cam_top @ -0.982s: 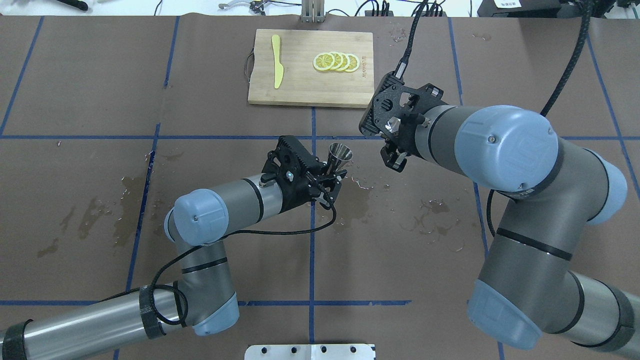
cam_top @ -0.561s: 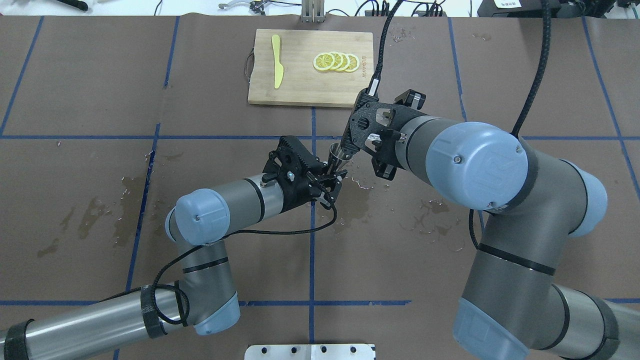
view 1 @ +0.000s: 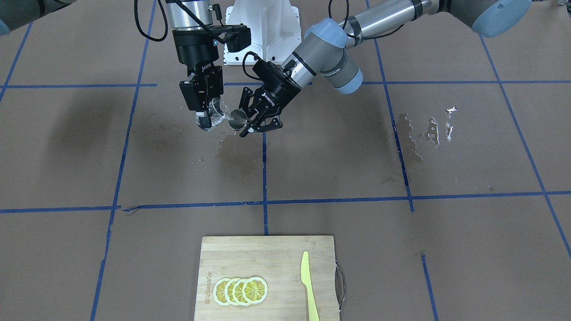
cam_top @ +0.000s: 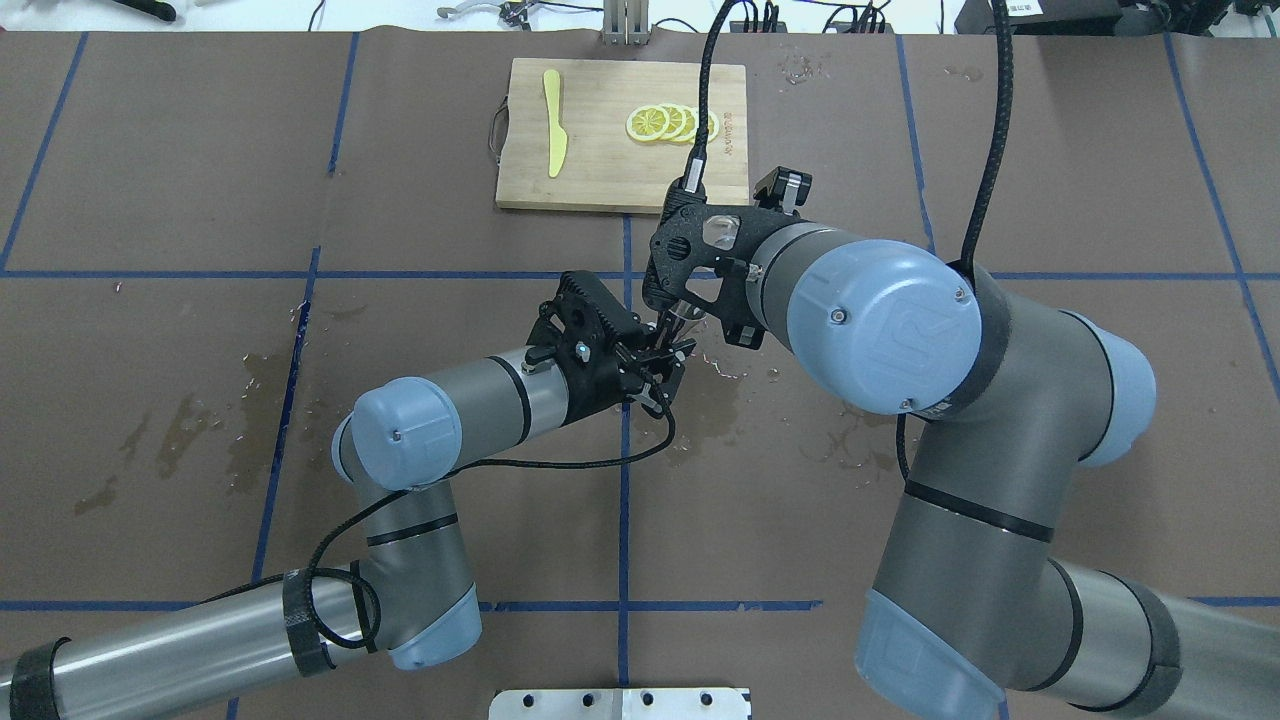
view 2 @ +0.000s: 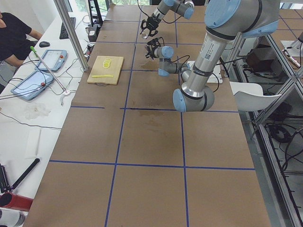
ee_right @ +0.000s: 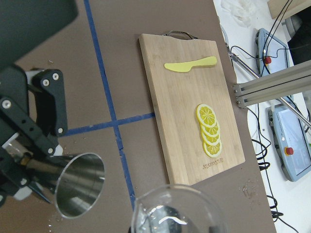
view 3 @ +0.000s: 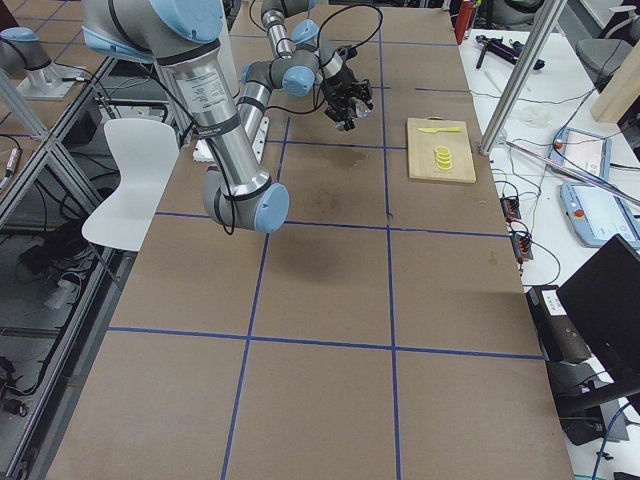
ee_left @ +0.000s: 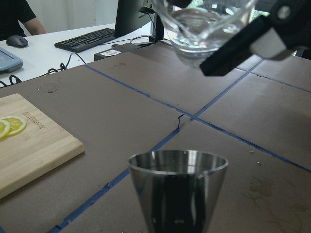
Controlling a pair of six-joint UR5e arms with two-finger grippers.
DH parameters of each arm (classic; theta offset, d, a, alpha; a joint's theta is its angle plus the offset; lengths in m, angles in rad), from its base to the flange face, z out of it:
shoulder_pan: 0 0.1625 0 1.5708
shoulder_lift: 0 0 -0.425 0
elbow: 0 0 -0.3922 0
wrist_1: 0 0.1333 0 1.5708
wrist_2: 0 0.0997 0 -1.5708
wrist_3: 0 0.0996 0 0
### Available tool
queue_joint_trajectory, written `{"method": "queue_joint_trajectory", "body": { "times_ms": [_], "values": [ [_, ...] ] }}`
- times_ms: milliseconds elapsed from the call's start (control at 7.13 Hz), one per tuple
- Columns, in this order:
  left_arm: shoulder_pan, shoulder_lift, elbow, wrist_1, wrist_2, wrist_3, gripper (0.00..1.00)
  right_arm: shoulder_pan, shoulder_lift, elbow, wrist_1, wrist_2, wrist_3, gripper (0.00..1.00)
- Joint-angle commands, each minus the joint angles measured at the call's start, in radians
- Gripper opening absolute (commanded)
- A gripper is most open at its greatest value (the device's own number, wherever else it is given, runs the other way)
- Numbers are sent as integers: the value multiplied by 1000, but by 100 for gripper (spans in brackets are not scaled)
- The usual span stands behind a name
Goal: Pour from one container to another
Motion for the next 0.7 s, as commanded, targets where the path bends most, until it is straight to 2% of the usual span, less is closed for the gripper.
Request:
{"method": "queue_joint_trajectory", "body": {
  "times_ms": [0,561],
  "values": [
    [0,-2,-1,-2,-1,0,0,-8,6,-16,-2,-88,-135,0],
    [0,-5,-1,-2,-1,0,0,-31,20,-21,-2,-143,-194,0]
  ]
}}
